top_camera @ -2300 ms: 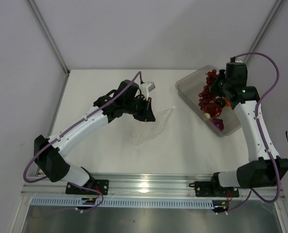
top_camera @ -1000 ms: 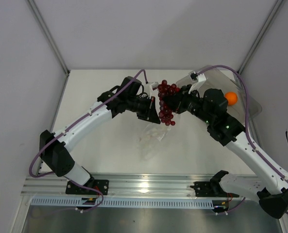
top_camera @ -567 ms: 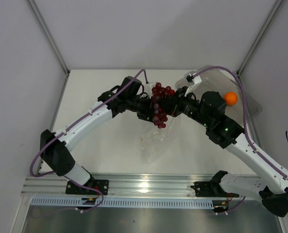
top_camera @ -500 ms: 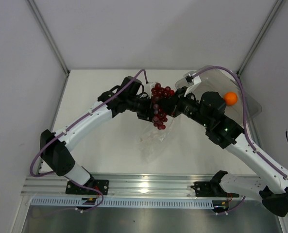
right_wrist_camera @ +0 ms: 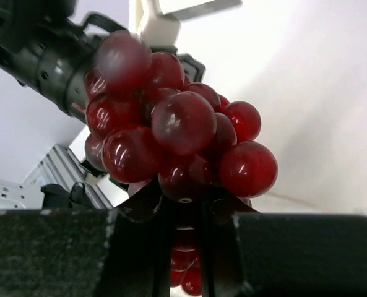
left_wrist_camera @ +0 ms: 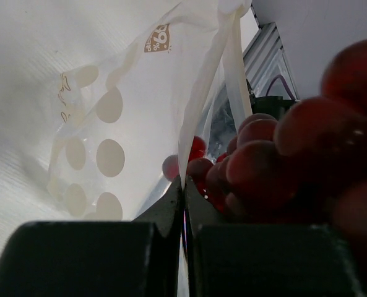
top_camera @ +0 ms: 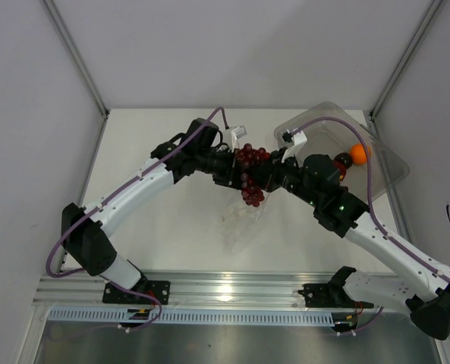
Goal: Place the food in the zip-top bag and seal the zipper
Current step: Place the fake fruit in the zipper food storage bag.
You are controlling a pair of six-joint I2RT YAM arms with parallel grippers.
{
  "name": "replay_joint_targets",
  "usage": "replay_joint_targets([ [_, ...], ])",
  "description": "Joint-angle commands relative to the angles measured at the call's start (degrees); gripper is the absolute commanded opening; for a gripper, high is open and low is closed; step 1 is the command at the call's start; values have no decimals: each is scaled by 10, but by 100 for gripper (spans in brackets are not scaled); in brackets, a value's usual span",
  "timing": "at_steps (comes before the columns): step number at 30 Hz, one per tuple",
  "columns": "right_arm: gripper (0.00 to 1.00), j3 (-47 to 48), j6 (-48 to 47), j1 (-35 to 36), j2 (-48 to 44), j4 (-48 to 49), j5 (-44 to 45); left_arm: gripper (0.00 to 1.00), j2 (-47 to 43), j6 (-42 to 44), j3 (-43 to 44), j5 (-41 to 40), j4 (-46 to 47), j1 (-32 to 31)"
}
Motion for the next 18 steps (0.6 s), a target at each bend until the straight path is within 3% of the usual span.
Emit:
replay_joint_targets([
  [1, 0, -18, -12, 3, -15, 53, 16, 1, -29, -20, -4, 19, 30, 5],
  [18, 0, -111, -37, 11, -58, 15, -12, 0, -60, -44, -18, -35, 45, 15],
])
